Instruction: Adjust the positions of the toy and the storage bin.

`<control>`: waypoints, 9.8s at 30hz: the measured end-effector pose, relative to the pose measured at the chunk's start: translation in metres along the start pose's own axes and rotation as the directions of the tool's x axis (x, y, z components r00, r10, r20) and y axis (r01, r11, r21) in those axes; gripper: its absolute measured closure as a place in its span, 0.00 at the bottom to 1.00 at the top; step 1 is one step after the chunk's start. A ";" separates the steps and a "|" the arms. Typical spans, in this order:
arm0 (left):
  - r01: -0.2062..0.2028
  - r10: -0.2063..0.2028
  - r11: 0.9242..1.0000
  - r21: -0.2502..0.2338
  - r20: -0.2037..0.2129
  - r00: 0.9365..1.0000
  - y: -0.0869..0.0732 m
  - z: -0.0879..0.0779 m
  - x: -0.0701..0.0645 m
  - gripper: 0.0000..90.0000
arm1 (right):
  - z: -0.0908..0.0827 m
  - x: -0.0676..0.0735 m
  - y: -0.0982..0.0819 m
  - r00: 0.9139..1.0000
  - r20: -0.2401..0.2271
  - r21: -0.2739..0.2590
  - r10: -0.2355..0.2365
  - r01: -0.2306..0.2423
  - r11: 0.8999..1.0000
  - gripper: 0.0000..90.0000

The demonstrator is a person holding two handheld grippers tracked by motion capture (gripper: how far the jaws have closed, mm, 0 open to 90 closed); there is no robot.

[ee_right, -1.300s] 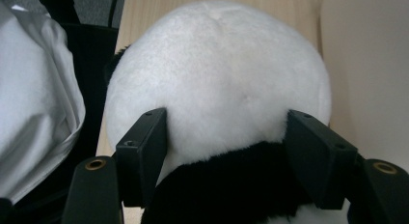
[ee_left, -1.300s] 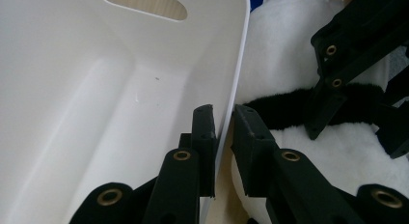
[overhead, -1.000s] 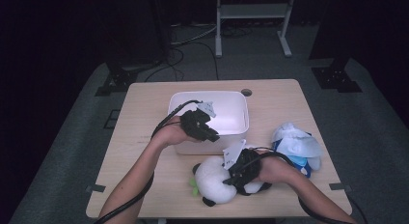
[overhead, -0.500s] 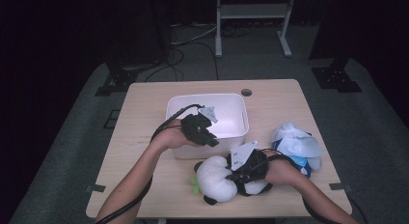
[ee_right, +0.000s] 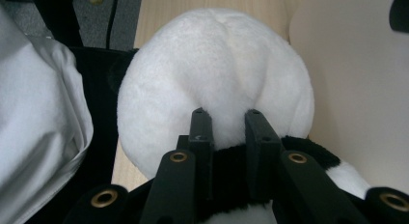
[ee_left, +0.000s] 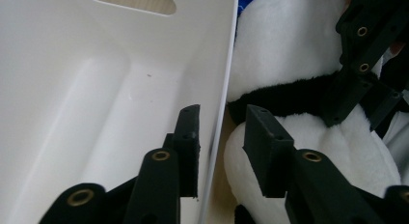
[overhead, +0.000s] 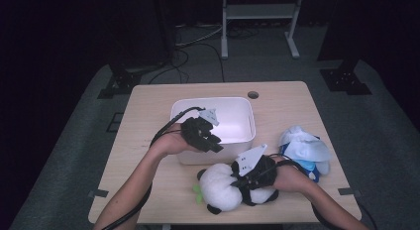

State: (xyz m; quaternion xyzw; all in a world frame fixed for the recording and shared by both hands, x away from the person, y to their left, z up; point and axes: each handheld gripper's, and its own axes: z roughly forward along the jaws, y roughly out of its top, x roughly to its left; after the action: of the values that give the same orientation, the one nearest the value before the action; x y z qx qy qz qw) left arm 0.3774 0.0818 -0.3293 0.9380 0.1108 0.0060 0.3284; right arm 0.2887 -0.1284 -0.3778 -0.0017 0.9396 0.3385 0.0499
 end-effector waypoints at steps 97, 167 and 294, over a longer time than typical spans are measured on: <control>0.042 -0.065 0.985 -0.168 -0.134 0.989 -0.072 -0.097 -0.017 0.42 | -0.096 -0.012 0.050 0.992 0.018 -0.225 0.126 -0.119 0.967 0.95; 0.116 -0.145 0.973 -0.199 -0.137 0.980 -0.121 -0.115 -0.009 0.40 | -0.066 -0.141 0.142 0.986 0.148 -0.096 0.073 -0.059 0.994 0.96; 0.066 -0.083 0.985 -0.157 -0.105 0.991 -0.091 -0.089 -0.018 0.39 | 0.005 -0.059 0.043 0.982 -0.045 0.200 0.184 -0.172 0.965 0.91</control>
State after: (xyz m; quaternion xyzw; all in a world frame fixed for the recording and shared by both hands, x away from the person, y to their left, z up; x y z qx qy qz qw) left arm 0.3339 0.2018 -0.3143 0.9034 0.1629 0.0544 0.3928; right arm 0.3462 -0.0942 -0.3485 0.0770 0.9658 0.2475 -0.0106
